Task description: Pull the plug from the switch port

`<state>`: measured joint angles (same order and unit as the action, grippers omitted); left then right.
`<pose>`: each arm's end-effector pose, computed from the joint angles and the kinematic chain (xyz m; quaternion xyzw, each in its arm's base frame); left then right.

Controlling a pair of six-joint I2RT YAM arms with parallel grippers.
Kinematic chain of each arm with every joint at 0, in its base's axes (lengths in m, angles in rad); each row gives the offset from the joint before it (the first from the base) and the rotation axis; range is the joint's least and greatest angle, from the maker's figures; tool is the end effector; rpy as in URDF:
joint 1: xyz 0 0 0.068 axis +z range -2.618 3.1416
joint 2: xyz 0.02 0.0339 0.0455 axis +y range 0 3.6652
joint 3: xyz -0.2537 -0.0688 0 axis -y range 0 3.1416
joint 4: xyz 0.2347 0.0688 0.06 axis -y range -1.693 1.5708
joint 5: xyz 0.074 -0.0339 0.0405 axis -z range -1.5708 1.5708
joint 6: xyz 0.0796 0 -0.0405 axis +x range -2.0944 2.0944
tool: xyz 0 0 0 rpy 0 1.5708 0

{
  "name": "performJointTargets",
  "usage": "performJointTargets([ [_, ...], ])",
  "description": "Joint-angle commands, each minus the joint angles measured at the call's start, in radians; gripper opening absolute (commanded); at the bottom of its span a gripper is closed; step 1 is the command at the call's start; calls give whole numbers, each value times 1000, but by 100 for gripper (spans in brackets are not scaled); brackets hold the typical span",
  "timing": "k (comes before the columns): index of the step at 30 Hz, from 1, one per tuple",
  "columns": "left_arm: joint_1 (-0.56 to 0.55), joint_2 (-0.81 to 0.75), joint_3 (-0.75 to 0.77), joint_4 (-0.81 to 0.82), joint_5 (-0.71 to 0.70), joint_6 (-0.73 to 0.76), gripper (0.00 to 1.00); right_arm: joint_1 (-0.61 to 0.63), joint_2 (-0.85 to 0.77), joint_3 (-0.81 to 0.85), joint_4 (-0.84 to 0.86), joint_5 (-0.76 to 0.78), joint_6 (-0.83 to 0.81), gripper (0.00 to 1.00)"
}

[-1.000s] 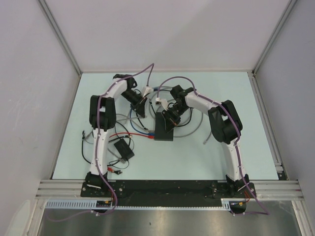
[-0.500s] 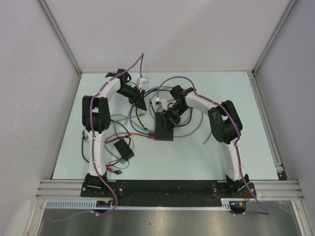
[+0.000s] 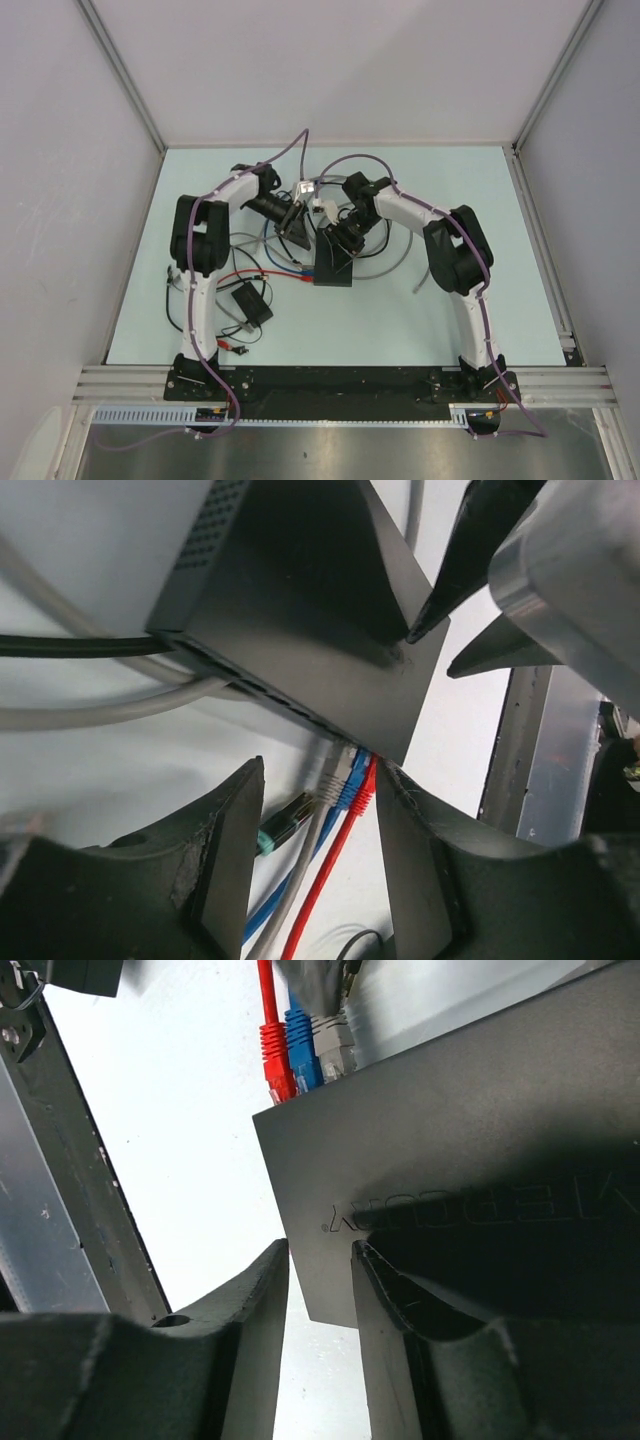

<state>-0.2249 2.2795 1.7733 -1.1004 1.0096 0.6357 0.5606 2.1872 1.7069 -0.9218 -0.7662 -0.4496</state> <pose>0.3898 -0.1583 0.1285 0.3572 0.7990 -0.4766 0.0833 0.3303 0.2725 0.1358 -0.4748 0.7936 0.3762 0.0574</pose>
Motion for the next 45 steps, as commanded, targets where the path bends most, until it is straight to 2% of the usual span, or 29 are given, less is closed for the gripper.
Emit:
performJointTargets([
  [1,-8,-25,-28,31,57,35,52,-11,14,-46,51,219,-61,40],
  [8,-24,9,-95,47,130,32,50,-5,-7,-79,58,240,-67,43],
  [18,-97,83,20,-29,231,67,49,1,-38,-119,35,269,-83,44],
  [24,-90,89,67,-87,218,105,49,1,-53,-130,35,278,-86,44],
  [29,-76,57,63,-70,118,96,50,2,-63,-132,38,274,-87,44],
  [32,-62,58,78,-76,87,97,50,2,-69,-130,40,265,-90,38],
  [35,-57,93,129,-154,83,137,49,2,-76,-124,37,254,-100,19],
  [36,-56,106,144,-180,81,153,47,2,-78,-121,37,251,-112,5],
  [37,-56,126,165,-220,78,177,47,2,-76,-119,26,239,-119,0],
  [45,-56,147,147,-269,64,223,44,1,-58,-119,15,209,-132,0],
])
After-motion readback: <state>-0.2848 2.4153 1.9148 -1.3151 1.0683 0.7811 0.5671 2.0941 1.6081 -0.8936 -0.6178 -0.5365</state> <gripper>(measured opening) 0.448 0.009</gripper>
